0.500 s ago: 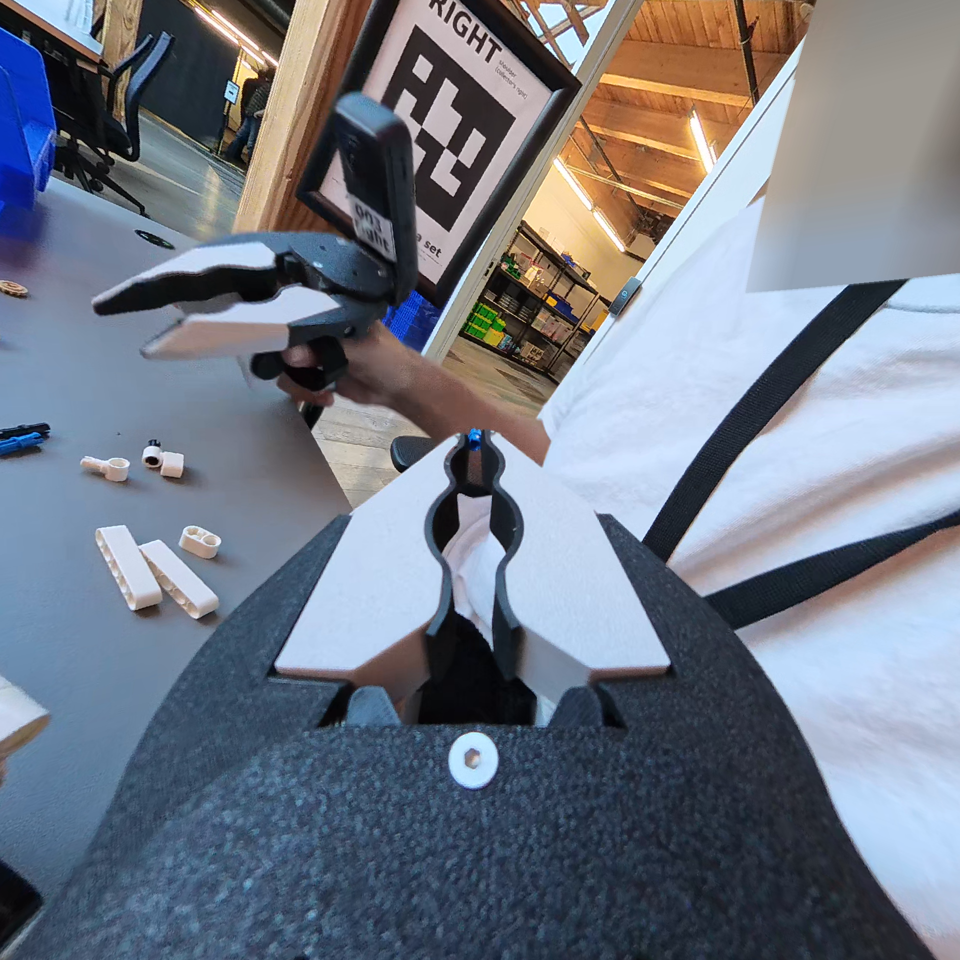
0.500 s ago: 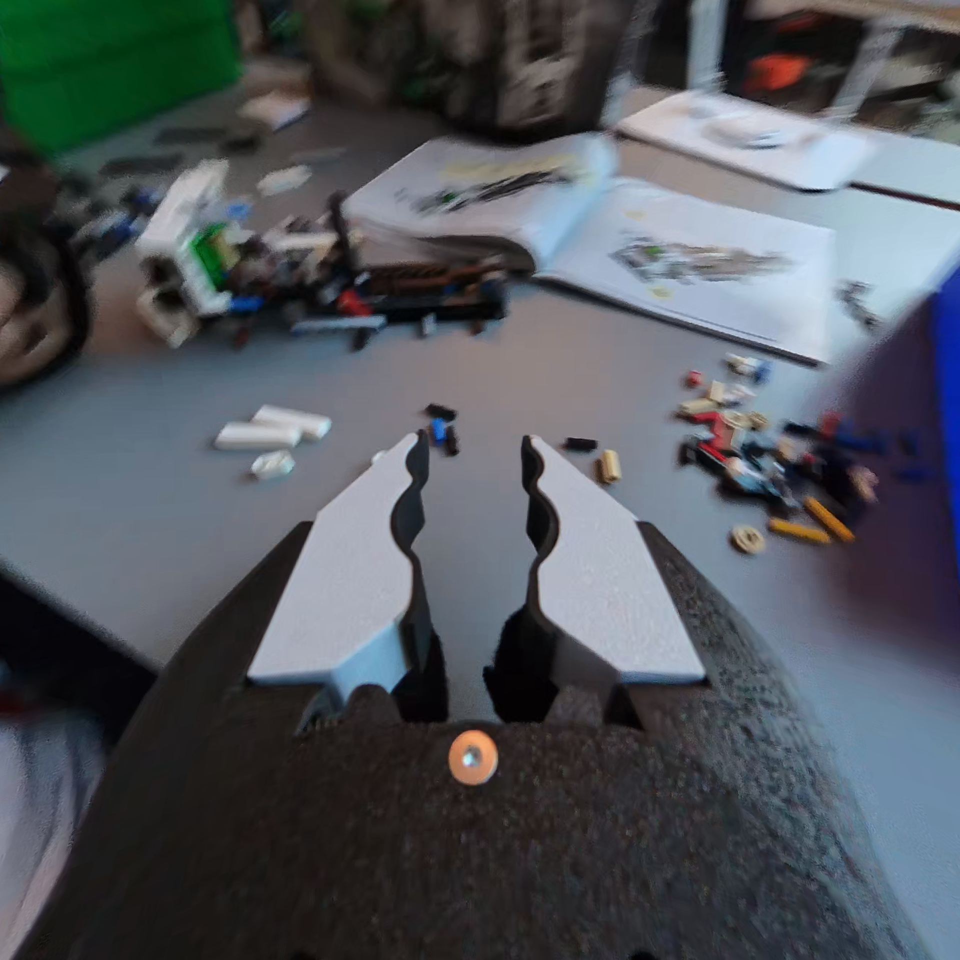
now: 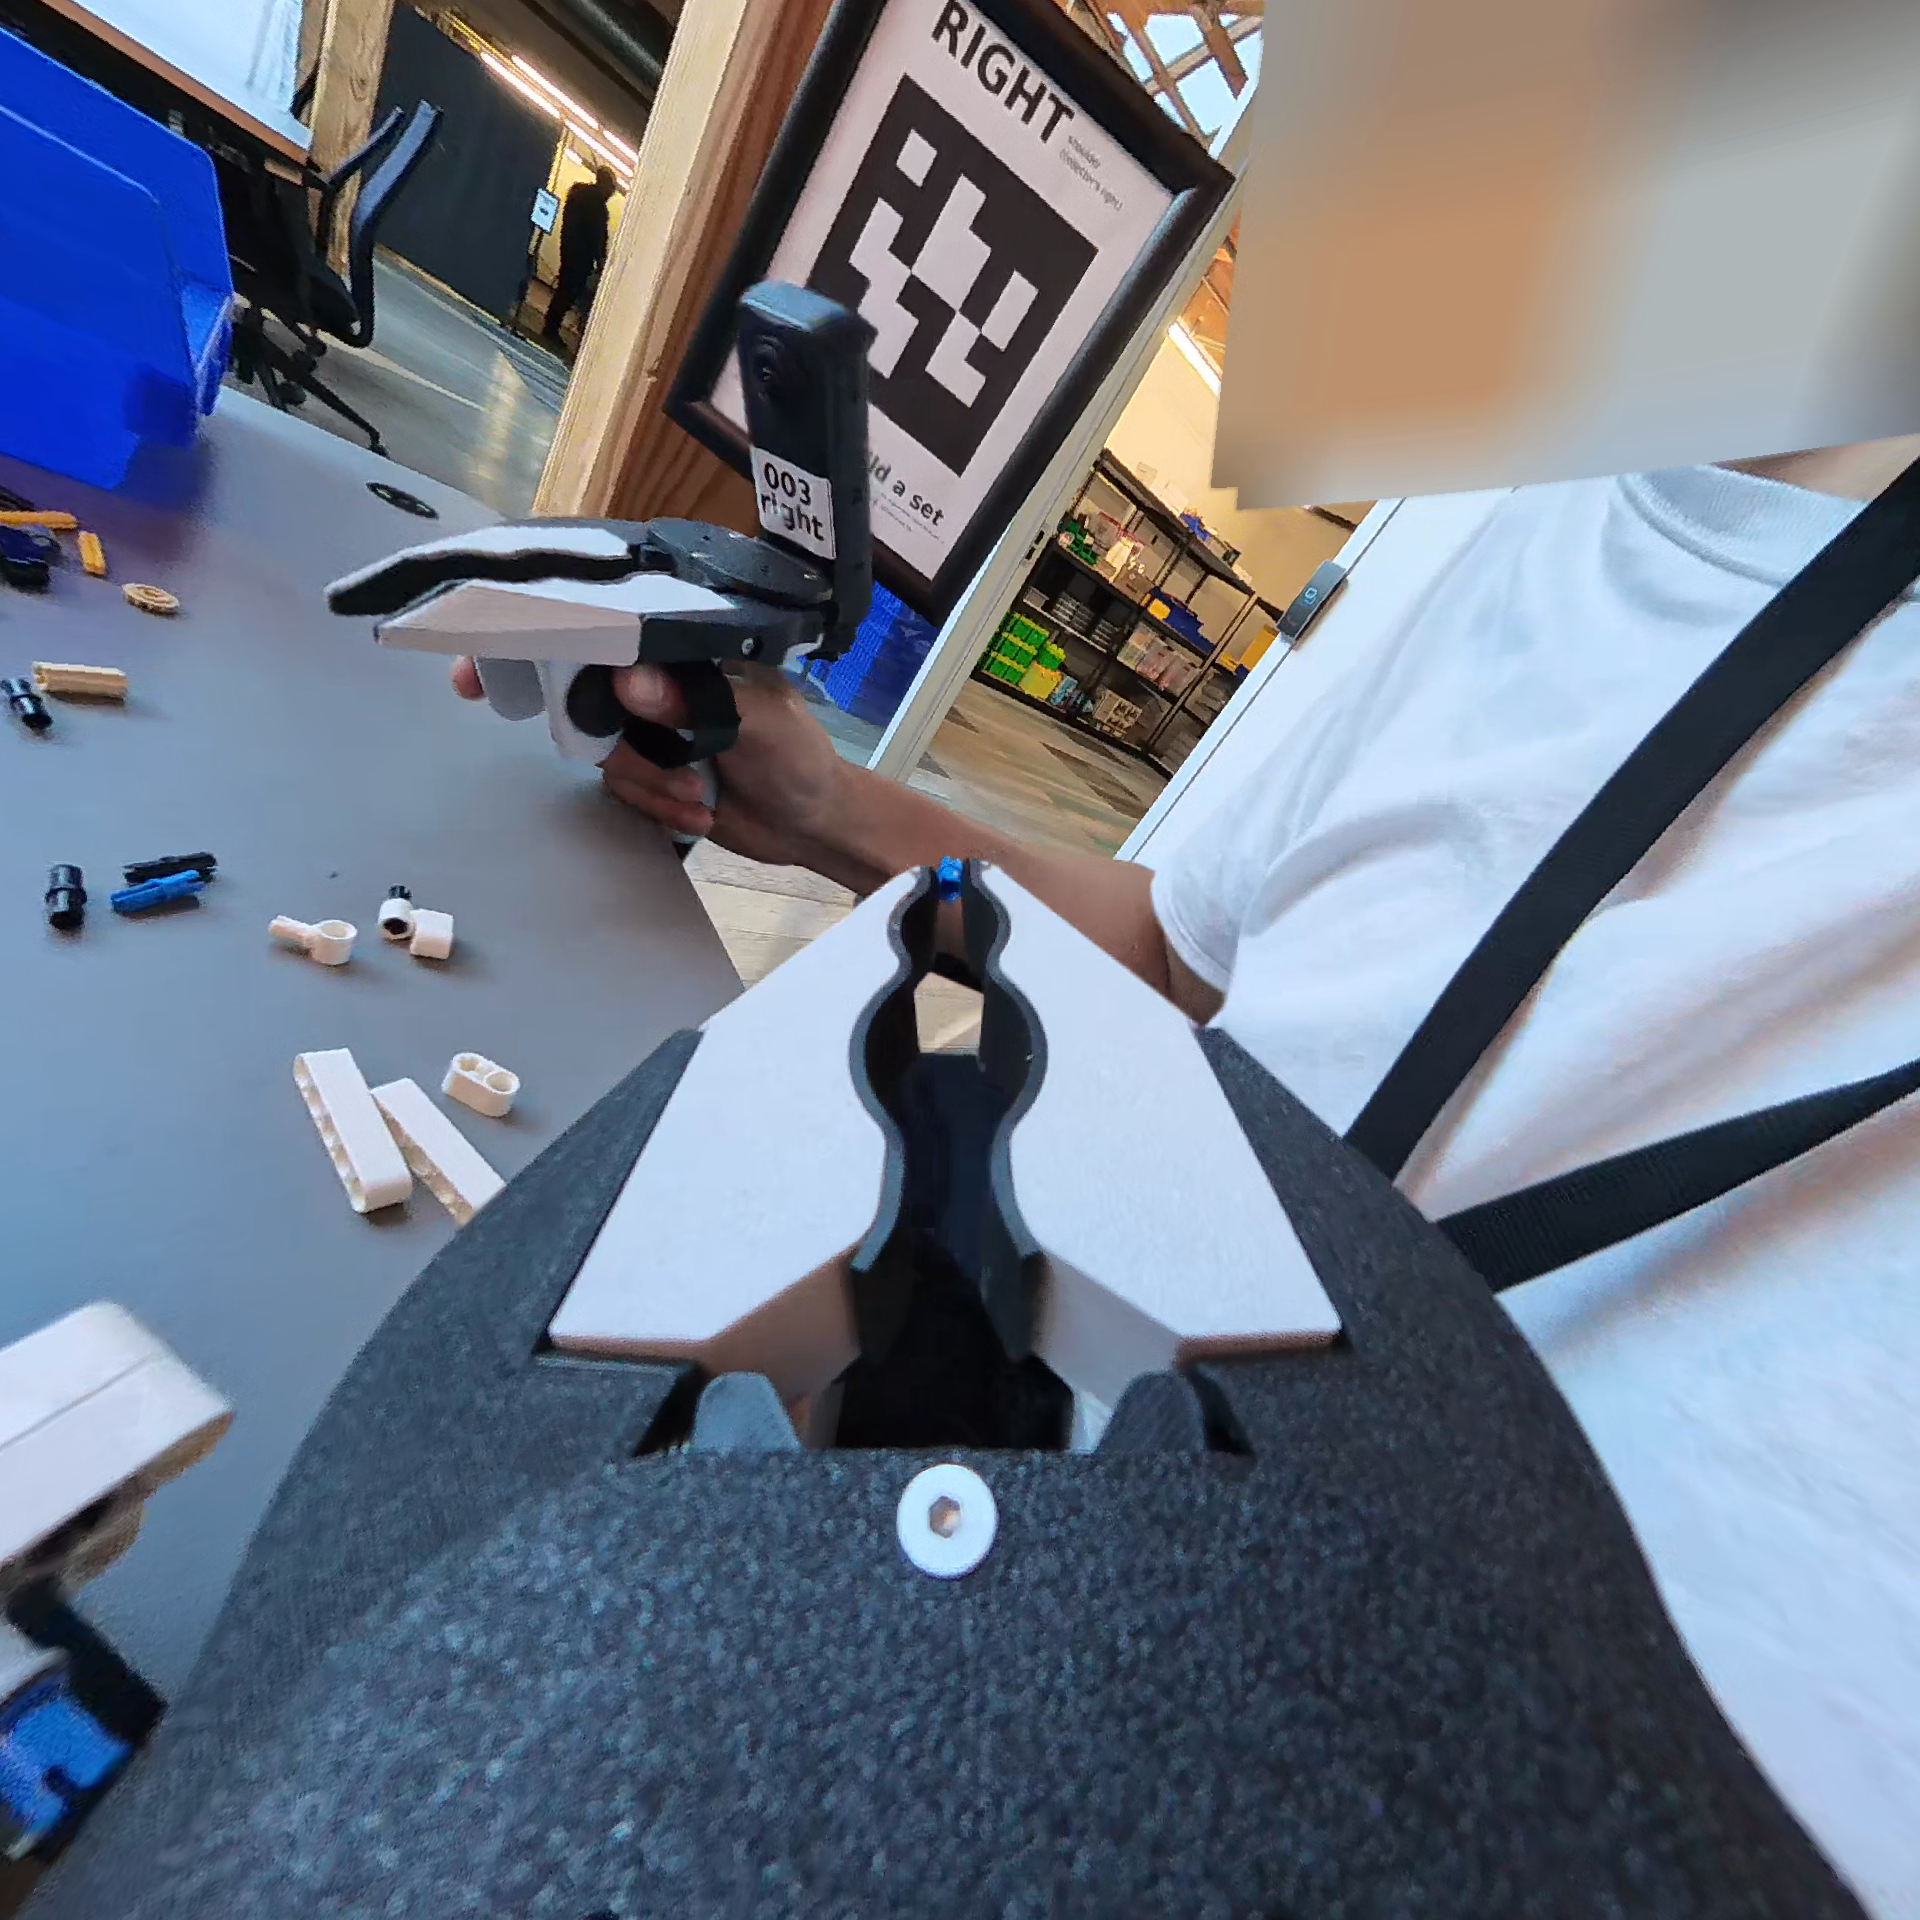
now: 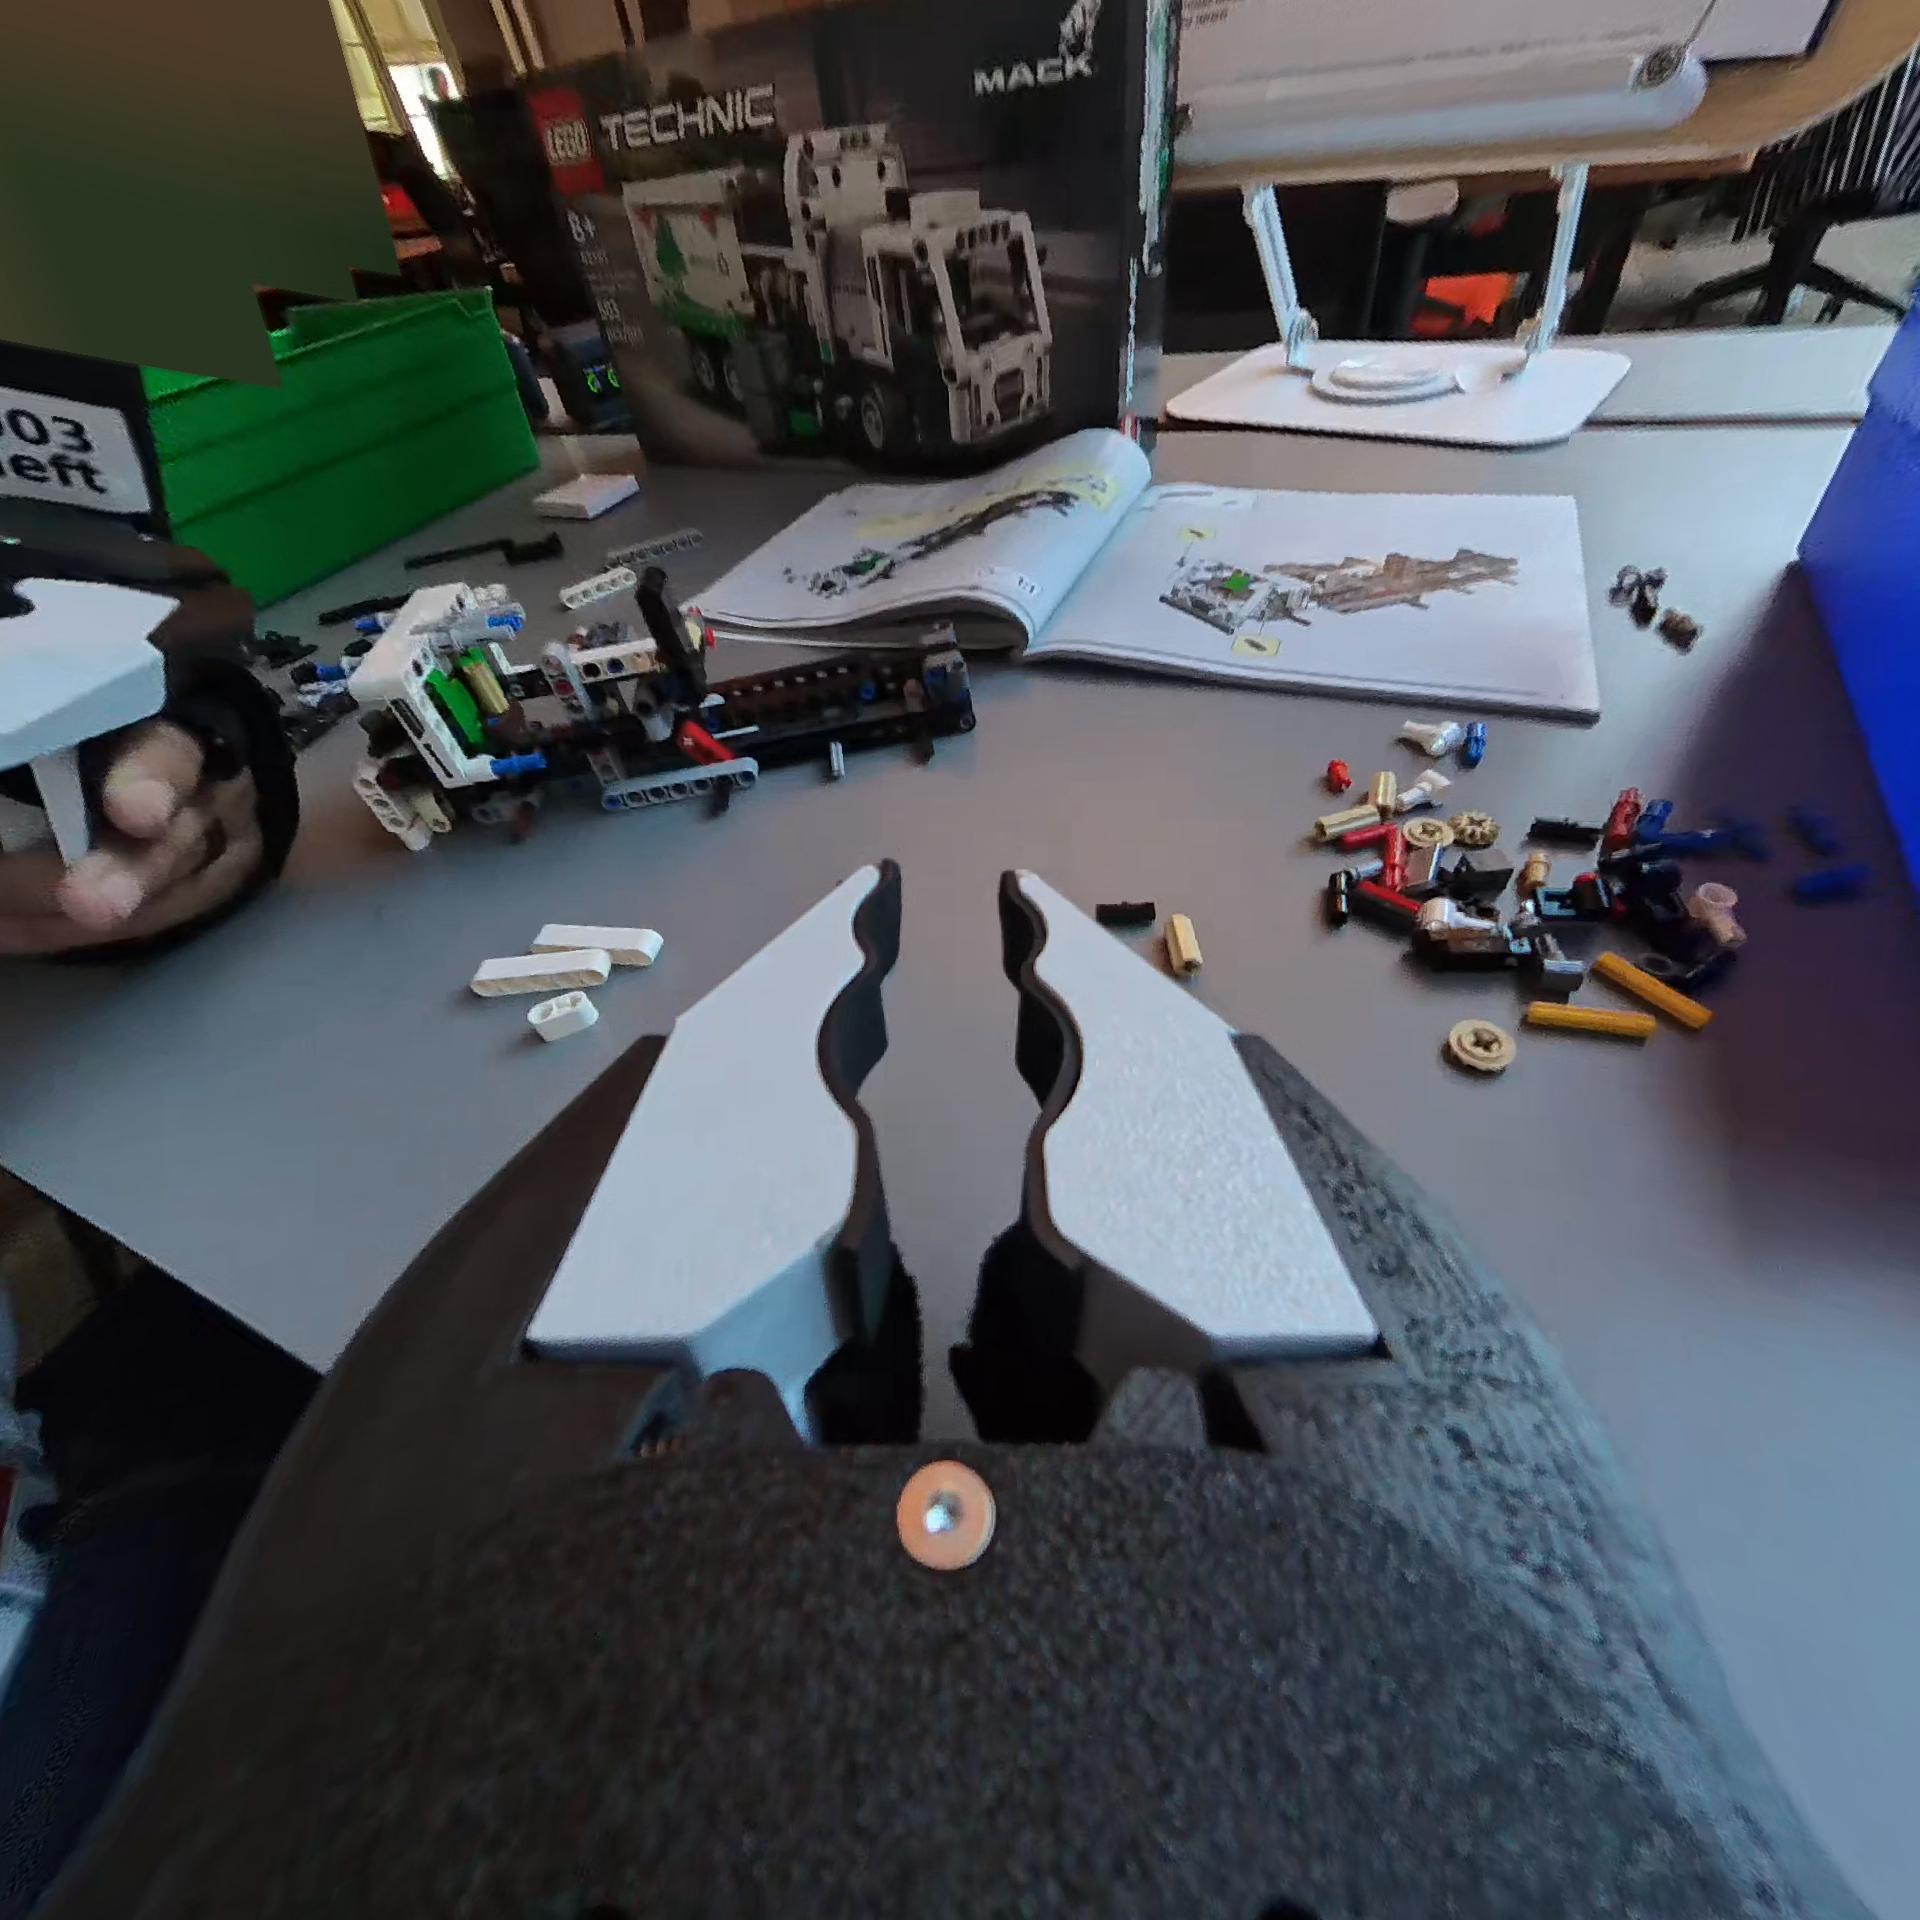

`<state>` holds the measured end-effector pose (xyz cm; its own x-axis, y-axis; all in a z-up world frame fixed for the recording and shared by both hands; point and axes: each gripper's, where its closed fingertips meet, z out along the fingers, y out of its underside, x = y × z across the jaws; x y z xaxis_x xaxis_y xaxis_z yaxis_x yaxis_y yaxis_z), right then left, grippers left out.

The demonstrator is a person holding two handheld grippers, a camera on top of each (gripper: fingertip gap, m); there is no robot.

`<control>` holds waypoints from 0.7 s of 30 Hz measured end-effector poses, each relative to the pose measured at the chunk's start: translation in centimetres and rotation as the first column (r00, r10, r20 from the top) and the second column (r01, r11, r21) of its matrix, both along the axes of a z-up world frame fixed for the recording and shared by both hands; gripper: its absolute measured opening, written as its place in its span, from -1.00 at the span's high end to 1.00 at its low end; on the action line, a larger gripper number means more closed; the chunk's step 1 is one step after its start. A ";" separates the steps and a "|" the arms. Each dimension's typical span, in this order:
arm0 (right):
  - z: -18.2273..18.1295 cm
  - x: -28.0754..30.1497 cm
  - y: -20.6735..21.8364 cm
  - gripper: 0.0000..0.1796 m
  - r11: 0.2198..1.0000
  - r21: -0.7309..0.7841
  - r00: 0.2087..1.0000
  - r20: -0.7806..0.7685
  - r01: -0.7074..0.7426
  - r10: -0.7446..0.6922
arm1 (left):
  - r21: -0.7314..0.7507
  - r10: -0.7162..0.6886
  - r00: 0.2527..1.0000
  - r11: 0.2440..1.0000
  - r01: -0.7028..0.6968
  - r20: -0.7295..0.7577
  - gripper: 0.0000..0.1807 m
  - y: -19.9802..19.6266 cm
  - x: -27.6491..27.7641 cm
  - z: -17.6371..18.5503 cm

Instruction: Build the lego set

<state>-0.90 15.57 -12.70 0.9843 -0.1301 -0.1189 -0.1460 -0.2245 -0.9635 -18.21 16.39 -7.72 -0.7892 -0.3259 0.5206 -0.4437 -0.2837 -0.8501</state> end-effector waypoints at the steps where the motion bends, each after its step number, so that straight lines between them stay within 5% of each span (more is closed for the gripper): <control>1: -0.2 0.1 0.0 0.79 1.000 -0.004 0.999 -0.033 0.009 -0.009 | 0.009 -0.002 1.000 1.000 0.002 0.004 0.98 -0.2 0.1 0.0; 12: -4.2 -6.6 -1.0 0.66 0.891 -0.348 0.954 0.170 0.292 -0.246 | 0.058 -0.033 0.998 0.998 0.030 0.060 0.99 -1.8 -1.7 0.1; 21: -5.7 -6.3 0.6 0.66 0.868 -0.434 0.968 0.042 0.240 -0.247 | 0.052 -0.033 0.998 0.998 0.030 0.061 0.99 -1.8 -1.8 0.1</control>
